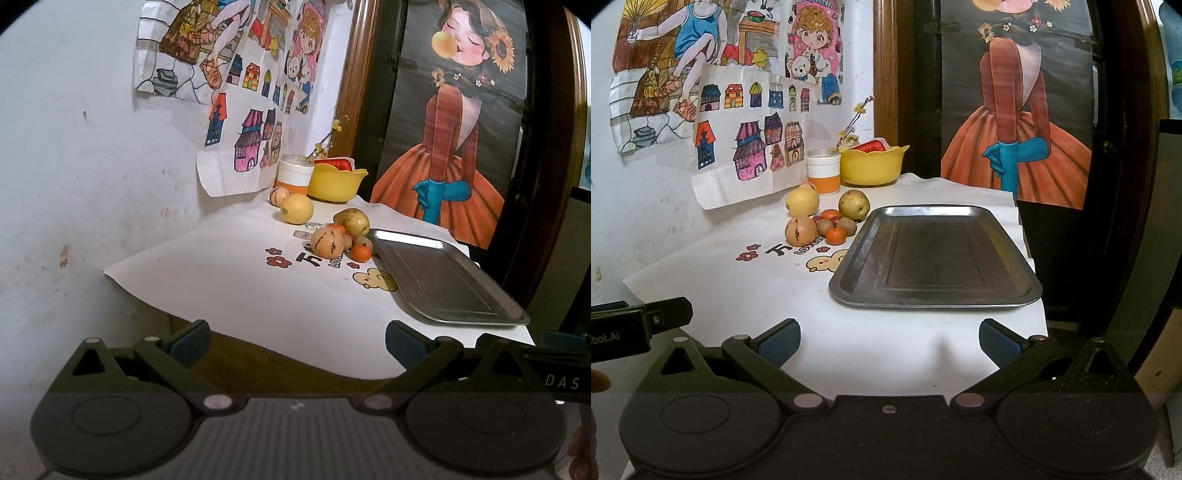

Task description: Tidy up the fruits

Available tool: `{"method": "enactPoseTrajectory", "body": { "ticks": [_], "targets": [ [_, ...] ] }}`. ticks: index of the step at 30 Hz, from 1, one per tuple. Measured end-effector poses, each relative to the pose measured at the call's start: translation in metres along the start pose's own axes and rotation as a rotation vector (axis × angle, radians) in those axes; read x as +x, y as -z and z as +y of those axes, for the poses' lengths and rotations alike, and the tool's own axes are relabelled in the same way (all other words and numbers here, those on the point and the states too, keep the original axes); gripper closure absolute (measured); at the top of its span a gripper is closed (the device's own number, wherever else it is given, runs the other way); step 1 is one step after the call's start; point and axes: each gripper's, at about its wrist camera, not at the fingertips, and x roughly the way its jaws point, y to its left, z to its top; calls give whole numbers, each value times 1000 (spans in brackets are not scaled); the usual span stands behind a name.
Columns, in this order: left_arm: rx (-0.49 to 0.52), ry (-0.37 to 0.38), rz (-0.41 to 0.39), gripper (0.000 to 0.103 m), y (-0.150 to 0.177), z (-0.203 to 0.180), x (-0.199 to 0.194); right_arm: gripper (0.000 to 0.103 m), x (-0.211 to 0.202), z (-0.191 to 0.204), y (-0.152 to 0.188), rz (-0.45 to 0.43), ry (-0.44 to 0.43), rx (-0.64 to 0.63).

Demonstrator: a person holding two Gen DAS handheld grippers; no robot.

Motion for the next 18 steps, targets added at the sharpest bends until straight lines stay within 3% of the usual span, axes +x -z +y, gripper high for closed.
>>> {"method": "enactPoseTrajectory", "body": {
  "ticks": [18],
  "targets": [
    [37, -18, 26, 0, -10, 1, 18, 0, 14, -1, 0, 26, -23, -5]
  ]
}}
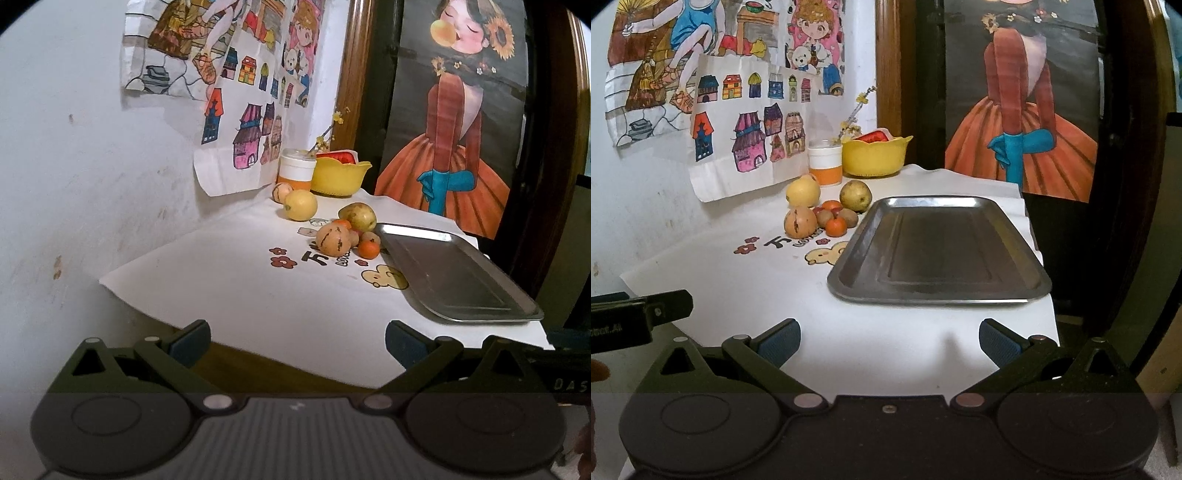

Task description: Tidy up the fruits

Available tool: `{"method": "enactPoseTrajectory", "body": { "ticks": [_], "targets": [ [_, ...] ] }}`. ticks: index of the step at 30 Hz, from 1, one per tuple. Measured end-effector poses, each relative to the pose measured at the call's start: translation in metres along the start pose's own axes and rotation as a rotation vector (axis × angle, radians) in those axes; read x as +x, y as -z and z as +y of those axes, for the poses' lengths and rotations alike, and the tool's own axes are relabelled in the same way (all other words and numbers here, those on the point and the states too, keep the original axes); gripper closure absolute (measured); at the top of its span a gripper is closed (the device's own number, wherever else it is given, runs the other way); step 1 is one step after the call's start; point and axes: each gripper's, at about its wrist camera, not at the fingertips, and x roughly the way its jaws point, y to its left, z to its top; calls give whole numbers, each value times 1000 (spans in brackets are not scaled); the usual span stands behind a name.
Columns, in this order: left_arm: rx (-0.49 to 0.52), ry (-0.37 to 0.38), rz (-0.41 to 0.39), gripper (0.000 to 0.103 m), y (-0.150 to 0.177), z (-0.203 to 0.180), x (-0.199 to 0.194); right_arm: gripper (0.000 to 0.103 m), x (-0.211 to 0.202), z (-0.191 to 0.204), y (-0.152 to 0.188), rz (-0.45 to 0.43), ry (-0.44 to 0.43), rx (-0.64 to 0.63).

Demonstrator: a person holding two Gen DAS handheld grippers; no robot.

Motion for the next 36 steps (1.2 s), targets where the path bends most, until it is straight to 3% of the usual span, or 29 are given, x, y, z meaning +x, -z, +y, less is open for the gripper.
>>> {"method": "enactPoseTrajectory", "body": {
  "ticks": [8, 17, 23, 30, 36],
  "targets": [
    [13, 8, 8, 0, -28, 8, 27, 0, 16, 1, -18, -32, -50, -54],
    [12, 76, 49, 0, -67, 10, 74, 0, 50, 0, -48, -31, -116, -175],
    [10, 105, 90, 0, -86, 9, 106, 0, 74, -1, -76, 7, -193, -172],
    [42, 130, 145, 0, -100, 4, 142, 1, 109, 9, -99, 57, -161, -281],
    [42, 148, 181, 0, -105, 1, 168, 1, 141, 15, -111, 59, -235, -333]
  ]
}}
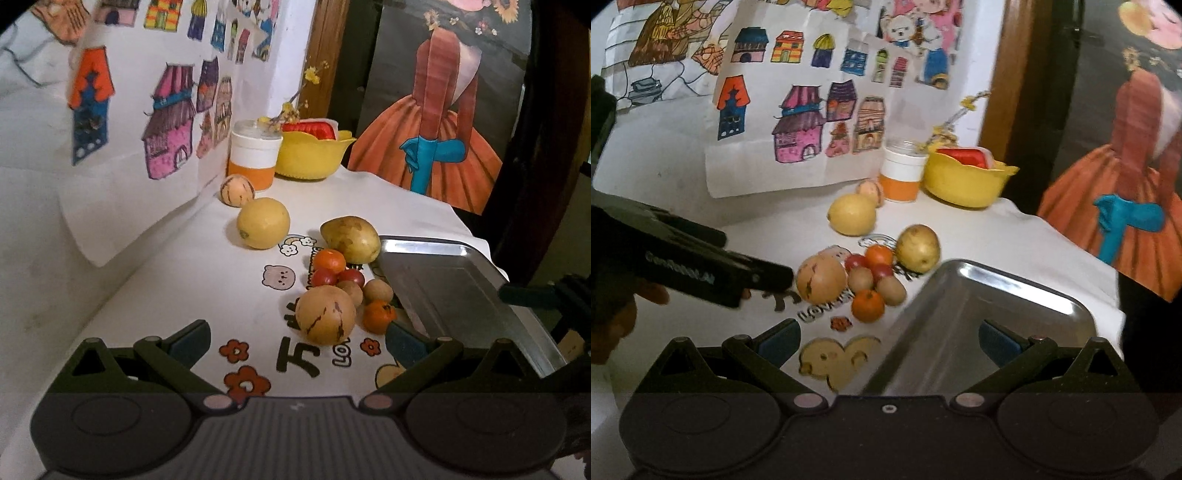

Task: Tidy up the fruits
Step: 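Move the left tool to the large speckled fruit while the right tool approaches the tangerine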

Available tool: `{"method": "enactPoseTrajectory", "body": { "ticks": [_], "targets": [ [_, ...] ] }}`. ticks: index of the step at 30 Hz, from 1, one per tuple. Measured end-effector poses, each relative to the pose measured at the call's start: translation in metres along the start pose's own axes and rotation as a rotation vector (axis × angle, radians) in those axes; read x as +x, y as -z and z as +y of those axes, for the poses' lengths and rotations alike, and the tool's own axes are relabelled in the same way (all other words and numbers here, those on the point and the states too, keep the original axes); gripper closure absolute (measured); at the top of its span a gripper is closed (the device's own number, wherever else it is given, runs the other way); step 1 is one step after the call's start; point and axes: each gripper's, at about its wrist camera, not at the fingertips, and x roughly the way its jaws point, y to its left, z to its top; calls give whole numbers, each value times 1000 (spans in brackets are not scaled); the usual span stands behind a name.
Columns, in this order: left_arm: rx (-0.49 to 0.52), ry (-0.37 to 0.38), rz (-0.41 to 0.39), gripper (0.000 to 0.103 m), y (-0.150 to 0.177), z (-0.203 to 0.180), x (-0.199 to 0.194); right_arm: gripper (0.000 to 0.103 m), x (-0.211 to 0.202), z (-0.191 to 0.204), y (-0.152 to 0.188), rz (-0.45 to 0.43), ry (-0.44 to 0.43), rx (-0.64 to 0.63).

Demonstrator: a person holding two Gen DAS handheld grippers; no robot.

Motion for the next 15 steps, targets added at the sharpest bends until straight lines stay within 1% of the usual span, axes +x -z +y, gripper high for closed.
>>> {"method": "enactPoseTrajectory", "body": {
  "ticks": [2, 5, 7, 8, 10, 11, 13, 15],
  "targets": [
    [-9, 6, 15, 0, -3, 1, 8, 4, 11, -2, -5, 4, -27, -6],
    [-22, 14, 34, 1, -6, 3, 19, 13, 27, 0, -10, 23, -48, -46],
    [-28, 28, 46, 7, -8, 4, 26, 22, 36, 2, -12, 41, -51, -79],
    [-27, 35, 51, 9, -9, 4, 28, 25, 40, 2, -12, 48, -52, -92],
    [-27, 45, 61, 13, -9, 5, 33, 34, 47, 3, -12, 61, -53, -112],
    [-27, 50, 64, 15, -9, 4, 34, 37, 50, 3, -12, 68, -54, -120],
    [-26, 62, 72, 20, -10, 4, 38, 48, 56, 3, -13, 76, -60, -126],
    [-26, 70, 78, 24, -11, 4, 40, 55, 61, 3, -14, 82, -67, -130]
  ]
}}
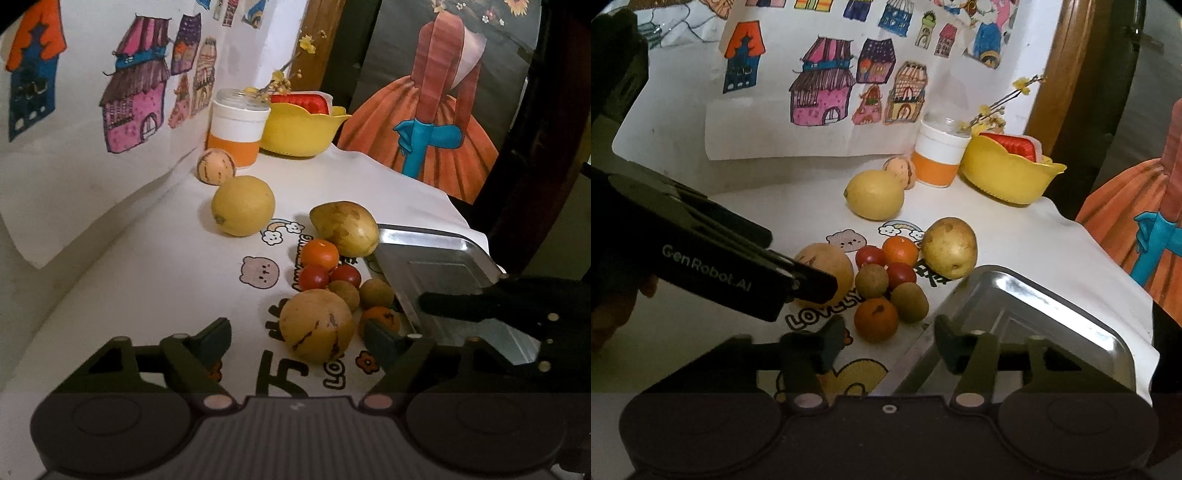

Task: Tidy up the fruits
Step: 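Move the left tool to the large speckled fruit while the right tool approaches the tangerine, then close the left tool on the speckled fruit while the right tool grasps the tangerine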

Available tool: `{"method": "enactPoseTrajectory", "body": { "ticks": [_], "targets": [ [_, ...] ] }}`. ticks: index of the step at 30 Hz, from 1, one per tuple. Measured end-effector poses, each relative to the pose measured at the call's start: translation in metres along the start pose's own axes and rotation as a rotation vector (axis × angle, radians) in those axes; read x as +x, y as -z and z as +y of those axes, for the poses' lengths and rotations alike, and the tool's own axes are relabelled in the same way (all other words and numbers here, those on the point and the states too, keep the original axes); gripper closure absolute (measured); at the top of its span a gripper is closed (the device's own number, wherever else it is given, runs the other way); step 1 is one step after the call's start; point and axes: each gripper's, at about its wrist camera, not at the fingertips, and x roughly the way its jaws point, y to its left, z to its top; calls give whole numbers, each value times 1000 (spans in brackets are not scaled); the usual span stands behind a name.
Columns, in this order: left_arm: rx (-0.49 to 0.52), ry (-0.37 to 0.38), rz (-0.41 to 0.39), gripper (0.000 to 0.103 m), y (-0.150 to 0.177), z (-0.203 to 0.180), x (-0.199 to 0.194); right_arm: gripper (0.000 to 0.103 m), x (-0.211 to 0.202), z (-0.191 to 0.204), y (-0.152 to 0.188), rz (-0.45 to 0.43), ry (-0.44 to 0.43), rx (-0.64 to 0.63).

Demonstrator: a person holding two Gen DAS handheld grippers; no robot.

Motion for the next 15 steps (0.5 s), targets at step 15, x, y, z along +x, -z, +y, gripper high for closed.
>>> {"method": "enactPoseTrajectory", "body": {
  "ticks": [15],
  "targets": [
    [-22, 61, 36, 54, -4, 0, 11, 73, 16, 4, -3, 21, -34, -28]
  ]
}}
